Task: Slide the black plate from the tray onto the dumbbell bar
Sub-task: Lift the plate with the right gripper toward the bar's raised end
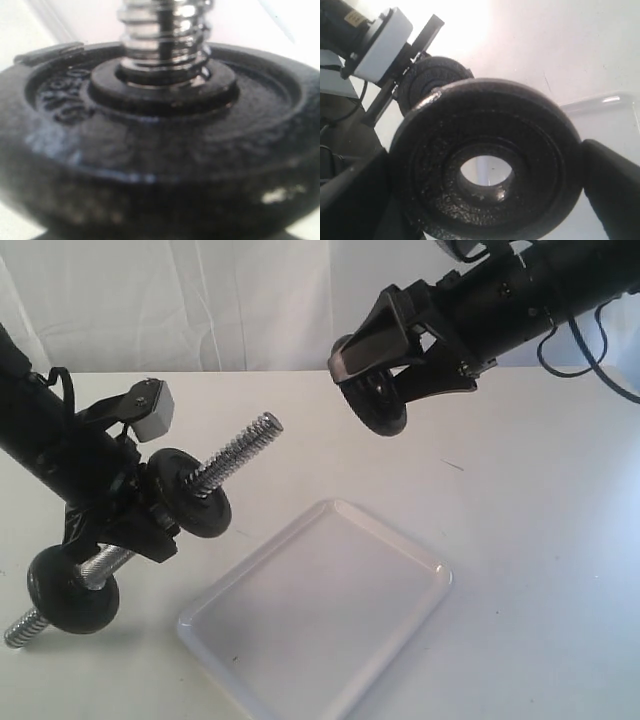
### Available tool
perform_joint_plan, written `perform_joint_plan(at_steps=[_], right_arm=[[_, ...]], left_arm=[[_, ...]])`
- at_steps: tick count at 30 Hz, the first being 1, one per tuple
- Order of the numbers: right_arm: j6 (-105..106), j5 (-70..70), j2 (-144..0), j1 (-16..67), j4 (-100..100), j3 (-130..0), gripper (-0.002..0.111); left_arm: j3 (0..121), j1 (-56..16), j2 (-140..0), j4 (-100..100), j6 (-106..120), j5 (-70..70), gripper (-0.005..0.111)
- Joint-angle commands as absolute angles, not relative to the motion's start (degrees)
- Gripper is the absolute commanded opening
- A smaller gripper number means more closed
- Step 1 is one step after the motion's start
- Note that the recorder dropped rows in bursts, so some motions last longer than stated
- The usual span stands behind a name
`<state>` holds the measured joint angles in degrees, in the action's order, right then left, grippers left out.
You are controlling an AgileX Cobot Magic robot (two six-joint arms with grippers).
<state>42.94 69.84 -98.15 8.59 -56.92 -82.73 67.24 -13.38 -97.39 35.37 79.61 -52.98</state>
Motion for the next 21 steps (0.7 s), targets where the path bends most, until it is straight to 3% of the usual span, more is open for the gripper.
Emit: perform_joint_plan(at_steps=[1, 21], right_arm=[[44.93, 69.96, -99.21, 7.76, -63.71, -83.21, 0.0], [44.82, 69.96, -101.28, 10.21, -63.68, -82.2, 0.0]], left_arm=[[68.62, -14.94, -94.59, 55.2, 81.01, -58.53, 0.0], [68.62, -15.45, -94.59, 55.2, 82.67, -58.7, 0.0]])
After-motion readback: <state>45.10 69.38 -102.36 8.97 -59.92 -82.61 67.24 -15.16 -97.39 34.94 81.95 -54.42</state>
